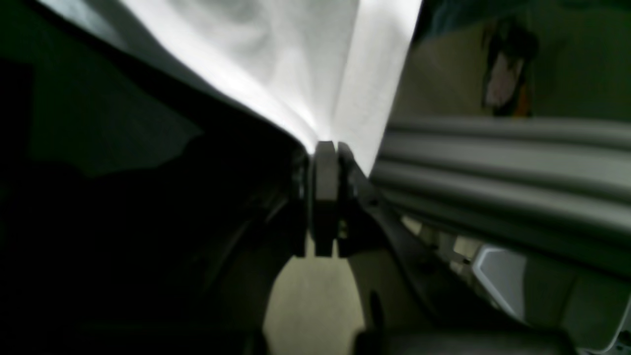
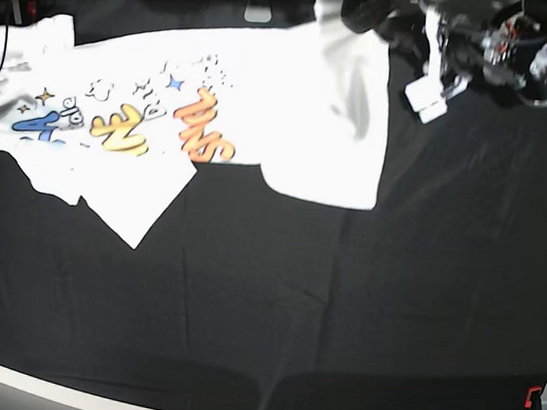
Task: Layout the t-shirt on the table in an organized manner, then fold the t-shirt properly
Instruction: 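Drag the grasped hem with the left gripper away from the printed text, then grasp the shirt's two hem corners, one with each gripper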
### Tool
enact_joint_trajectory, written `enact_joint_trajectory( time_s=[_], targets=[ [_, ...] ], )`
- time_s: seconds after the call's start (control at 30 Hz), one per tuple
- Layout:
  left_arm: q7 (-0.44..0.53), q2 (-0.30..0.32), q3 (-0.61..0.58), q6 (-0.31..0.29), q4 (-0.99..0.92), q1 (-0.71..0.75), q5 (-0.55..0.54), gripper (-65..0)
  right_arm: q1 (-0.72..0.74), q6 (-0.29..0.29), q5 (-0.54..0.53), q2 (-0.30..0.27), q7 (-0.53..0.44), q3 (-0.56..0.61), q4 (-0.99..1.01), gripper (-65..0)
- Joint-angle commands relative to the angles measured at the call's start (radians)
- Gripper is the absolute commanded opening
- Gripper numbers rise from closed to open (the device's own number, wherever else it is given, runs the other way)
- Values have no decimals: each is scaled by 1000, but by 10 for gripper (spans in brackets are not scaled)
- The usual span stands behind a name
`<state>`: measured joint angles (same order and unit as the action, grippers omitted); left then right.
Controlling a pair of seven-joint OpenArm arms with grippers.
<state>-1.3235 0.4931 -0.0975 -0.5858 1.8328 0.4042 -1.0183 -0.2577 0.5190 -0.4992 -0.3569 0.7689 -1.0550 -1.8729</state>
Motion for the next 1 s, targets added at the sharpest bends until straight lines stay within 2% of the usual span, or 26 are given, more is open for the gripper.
enact_joint_trajectory(
  time_s=[0.0,0.1,0.3,0.43,0.5,0.57,0.63,0.77,0.97],
  targets=[
    [24,8,5,-6,16,4,12,-650,6,0,-14,-23,-19,-5,-15,-400],
    [108,8,5,-6,16,11,51,-650,8,0,-19,-23,-19,-5,-15,-400],
    [118,6,5,-6,17,9,49,-637,8,0,-67,-23,-19,-5,-15,-400],
    [136,6,5,-6,17,9,48,-379,8,2,-66,-23,-19,3,-15,-400],
    [154,6,5,-6,18,8,48,-321,8,40,-65,-23,-19,27,-15,-400],
    [172,6,5,-6,30,8,49,-315,8,93,-66,-23,-19,72,-15,-400],
    [172,6,5,-6,59,6,48,-315,9,121,-65,-23,-21,139,-15,-400],
    [172,6,5,-6,154,-4,49,-315,46,121,-29,-23,-32,307,-15,-400],
    [174,6,5,-6,272,-77,49,-315,214,119,82,-23,-34,539,4,-400]
  ],
)
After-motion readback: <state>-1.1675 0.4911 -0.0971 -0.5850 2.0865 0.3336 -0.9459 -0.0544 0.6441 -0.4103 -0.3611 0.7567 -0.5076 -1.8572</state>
